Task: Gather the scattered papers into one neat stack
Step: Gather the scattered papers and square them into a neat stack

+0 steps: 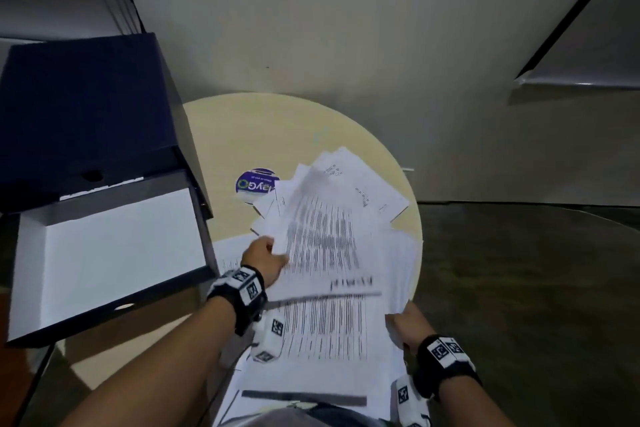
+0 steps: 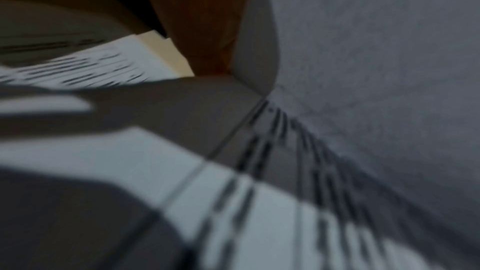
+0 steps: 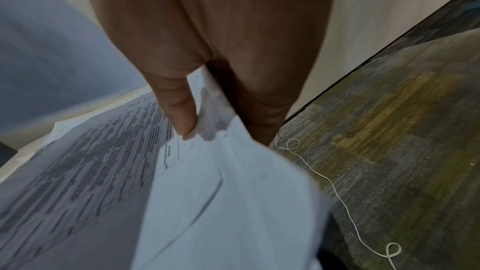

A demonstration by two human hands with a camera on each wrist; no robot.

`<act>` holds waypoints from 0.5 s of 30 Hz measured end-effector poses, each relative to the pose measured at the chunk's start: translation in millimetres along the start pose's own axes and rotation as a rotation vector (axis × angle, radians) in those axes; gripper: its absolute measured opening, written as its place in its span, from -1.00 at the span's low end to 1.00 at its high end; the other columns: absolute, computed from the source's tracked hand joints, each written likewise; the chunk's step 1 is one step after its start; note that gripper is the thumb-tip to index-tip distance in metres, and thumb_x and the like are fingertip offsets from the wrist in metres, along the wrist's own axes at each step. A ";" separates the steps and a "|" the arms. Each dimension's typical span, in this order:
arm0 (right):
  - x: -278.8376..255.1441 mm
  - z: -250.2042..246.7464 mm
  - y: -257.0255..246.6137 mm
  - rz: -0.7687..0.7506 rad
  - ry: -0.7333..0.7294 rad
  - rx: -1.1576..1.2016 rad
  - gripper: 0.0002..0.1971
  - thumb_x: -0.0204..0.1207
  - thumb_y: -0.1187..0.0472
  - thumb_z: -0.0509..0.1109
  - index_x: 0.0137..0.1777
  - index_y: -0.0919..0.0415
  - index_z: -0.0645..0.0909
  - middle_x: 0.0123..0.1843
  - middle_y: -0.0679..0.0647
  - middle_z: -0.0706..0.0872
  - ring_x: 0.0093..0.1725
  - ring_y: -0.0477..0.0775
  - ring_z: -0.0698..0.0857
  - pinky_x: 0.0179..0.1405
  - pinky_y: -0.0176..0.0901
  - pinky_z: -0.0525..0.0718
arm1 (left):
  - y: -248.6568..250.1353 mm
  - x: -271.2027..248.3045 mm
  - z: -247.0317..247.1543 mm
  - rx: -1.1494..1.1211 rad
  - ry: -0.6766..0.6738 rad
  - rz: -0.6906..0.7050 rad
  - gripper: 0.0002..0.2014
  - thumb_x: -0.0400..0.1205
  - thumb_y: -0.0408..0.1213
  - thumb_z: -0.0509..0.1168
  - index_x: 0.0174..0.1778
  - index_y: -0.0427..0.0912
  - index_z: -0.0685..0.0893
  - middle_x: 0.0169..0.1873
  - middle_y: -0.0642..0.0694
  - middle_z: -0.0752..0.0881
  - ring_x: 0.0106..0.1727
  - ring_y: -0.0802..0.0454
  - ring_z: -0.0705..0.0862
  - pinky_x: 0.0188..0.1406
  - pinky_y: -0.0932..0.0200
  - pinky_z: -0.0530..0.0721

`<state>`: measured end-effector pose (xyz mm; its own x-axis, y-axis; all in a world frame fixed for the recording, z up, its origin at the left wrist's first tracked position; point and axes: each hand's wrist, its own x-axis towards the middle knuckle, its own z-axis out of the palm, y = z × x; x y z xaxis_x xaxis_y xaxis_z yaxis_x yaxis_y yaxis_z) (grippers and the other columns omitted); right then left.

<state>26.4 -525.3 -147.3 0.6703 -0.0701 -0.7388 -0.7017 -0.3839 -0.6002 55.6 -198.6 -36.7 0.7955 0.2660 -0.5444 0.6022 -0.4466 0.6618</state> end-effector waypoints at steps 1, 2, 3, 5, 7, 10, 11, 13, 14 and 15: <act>0.4 0.4 -0.6 0.000 0.000 -0.021 -0.66 0.30 0.21 0.47 0.08 0.29 0.63 -0.30 -0.01 0.69 -0.36 0.04 0.65 -0.46 -0.18 0.64 | -8.5 3.1 10.2 0.044 -0.037 -0.036 -0.77 0.61 -0.17 0.39 -0.17 -0.10 0.44 -0.30 -0.12 0.49 -0.33 -0.07 0.45 -0.18 0.16 0.38; -2.8 1.2 -3.5 -0.004 0.012 -0.045 -0.83 0.36 0.28 0.43 -0.06 0.30 0.64 -0.37 -0.02 0.70 -0.39 0.03 0.65 -0.51 -0.16 0.63 | -13.9 5.4 20.1 0.056 -0.053 -0.058 -0.67 0.60 -0.19 0.38 -0.27 -0.11 0.32 -0.40 -0.09 0.32 -0.42 -0.03 0.34 -0.24 0.17 0.33; -3.4 1.6 -2.7 -0.001 0.021 -0.030 -0.98 0.43 0.37 0.39 -0.15 0.29 0.62 -0.43 -0.03 0.71 -0.43 0.01 0.64 -0.54 -0.20 0.60 | -17.0 6.6 27.2 0.039 -0.043 -0.055 -0.63 0.60 -0.23 0.38 -0.32 -0.16 0.27 -0.43 -0.16 0.23 -0.46 -0.03 0.33 -0.29 0.20 0.31; -9.8 2.9 -8.0 0.014 0.010 0.070 -0.86 0.48 0.38 0.42 0.01 0.38 0.61 -0.33 0.07 0.74 -0.36 0.04 0.66 -0.39 -0.22 0.62 | -18.4 8.4 36.9 -0.010 0.000 -0.042 -0.67 0.60 -0.32 0.37 -0.33 -0.28 0.35 -0.44 -0.34 0.25 -0.24 -0.05 0.69 -0.40 0.25 0.26; -7.4 2.8 -6.4 0.074 0.008 0.164 -0.45 0.41 0.08 0.58 0.30 0.37 0.55 -0.06 0.16 0.74 -0.12 0.12 0.70 0.03 -0.09 0.65 | -13.8 5.1 39.3 -0.037 0.014 -0.030 -0.74 0.63 -0.30 0.34 -0.25 -0.20 0.37 -0.43 -0.16 0.34 -0.52 0.02 0.35 -0.49 0.29 0.24; 12.6 -2.4 11.0 0.079 -0.045 0.286 0.19 0.14 -0.42 0.63 0.68 0.21 0.32 0.56 0.05 0.55 0.53 0.09 0.54 0.61 0.09 0.37 | -14.6 8.2 41.9 -0.090 0.062 -0.025 -0.78 0.67 -0.23 0.30 0.17 -0.23 0.51 -0.12 -0.16 0.55 -0.44 0.11 0.41 -0.49 0.26 0.33; 2.5 -0.9 4.3 0.071 -0.067 0.305 0.28 0.11 -0.44 0.65 0.73 0.18 0.20 0.67 0.03 0.42 0.63 0.08 0.43 0.64 0.09 0.32 | -16.1 9.2 43.1 -0.090 0.077 -0.007 -0.71 0.68 -0.25 0.28 0.29 -0.26 0.49 0.00 -0.25 0.59 -0.42 0.09 0.43 -0.49 0.25 0.35; -18.2 3.4 -14.5 0.068 -0.062 0.338 0.23 0.27 -0.25 0.68 0.76 0.24 0.07 0.70 0.10 0.37 0.65 0.12 0.40 0.59 0.00 0.34 | -21.0 12.2 43.3 -0.138 0.076 -0.014 -0.63 0.69 -0.34 0.26 0.42 -0.18 0.41 0.34 -0.31 0.55 -0.32 0.00 0.52 -0.46 0.21 0.47; -21.5 3.9 -16.5 0.054 -0.073 0.338 0.16 0.36 -0.15 0.66 0.76 0.27 0.02 0.69 0.14 0.38 0.65 0.15 0.40 0.58 0.00 0.35 | -24.6 14.0 44.1 -0.192 0.064 -0.026 -0.57 0.68 -0.38 0.27 0.45 -0.09 0.36 0.45 -0.28 0.49 -0.21 -0.08 0.61 -0.37 0.14 0.61; -24.7 3.9 -18.0 0.049 -0.070 0.334 0.15 0.38 -0.10 0.66 0.76 0.27 0.00 0.69 0.15 0.38 0.64 0.17 0.42 0.60 0.03 0.37 | -27.6 15.6 44.4 -0.251 0.044 -0.036 -0.49 0.66 -0.41 0.30 0.48 0.00 0.31 0.52 -0.28 0.44 -0.04 -0.18 0.66 -0.20 0.02 0.73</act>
<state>21.5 -513.0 -119.5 0.6234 -0.0130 -0.7818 -0.7810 -0.0585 -0.6218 48.4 -220.0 -86.4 0.7719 0.3179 -0.5506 0.6238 -0.2114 0.7524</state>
